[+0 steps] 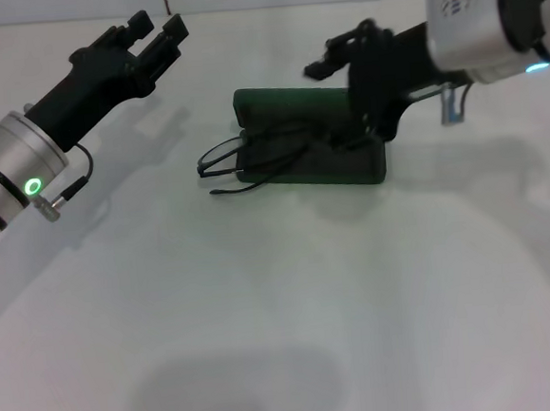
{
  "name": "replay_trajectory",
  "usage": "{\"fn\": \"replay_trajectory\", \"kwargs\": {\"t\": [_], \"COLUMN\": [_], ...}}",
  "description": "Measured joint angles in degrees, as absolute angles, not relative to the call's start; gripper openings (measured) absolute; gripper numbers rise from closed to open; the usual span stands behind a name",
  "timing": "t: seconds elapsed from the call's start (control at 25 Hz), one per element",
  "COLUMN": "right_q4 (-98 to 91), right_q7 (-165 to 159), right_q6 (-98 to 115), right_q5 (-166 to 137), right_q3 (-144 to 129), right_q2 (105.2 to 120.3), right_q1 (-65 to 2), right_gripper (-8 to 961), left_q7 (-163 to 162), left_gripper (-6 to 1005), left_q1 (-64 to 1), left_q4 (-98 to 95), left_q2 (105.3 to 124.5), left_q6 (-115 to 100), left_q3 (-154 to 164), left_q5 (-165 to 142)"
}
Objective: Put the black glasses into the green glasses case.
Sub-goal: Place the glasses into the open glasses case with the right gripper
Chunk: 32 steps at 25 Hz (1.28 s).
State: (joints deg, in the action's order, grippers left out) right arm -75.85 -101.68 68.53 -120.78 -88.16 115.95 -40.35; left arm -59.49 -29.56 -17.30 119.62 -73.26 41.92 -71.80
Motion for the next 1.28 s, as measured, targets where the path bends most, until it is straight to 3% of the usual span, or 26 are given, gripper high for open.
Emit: {"fn": "replay_trajectory", "kwargs": {"t": [0.32,0.72,1.28], "right_q4": [-70.87,-64.76,-65.45], "right_q7": [-100.09,-98.88,-99.54], "right_q6": [65.35,43.74,25.46], "right_q5": [-121.78,-124.81,-125.15], "right_q3": [-95.03,-113.85,-122.95], "right_q2": [116.09,116.20,116.19], "right_q1": [-43.86,-43.84,-39.55], "right_gripper": [636,572,554], "left_q7": [-59.50,-59.31,-59.72], "left_gripper": [615,617,618], "left_q1": [-28.77,-28.52,-28.74], "left_q4": [-17.40,-17.41,-17.40], "left_q2": [119.51,119.55,119.25], "left_q6": [-73.27,-73.28,-73.31], "left_q3": [41.92,42.00,42.89], "left_q5": [-71.74,-71.80,-71.90]}}
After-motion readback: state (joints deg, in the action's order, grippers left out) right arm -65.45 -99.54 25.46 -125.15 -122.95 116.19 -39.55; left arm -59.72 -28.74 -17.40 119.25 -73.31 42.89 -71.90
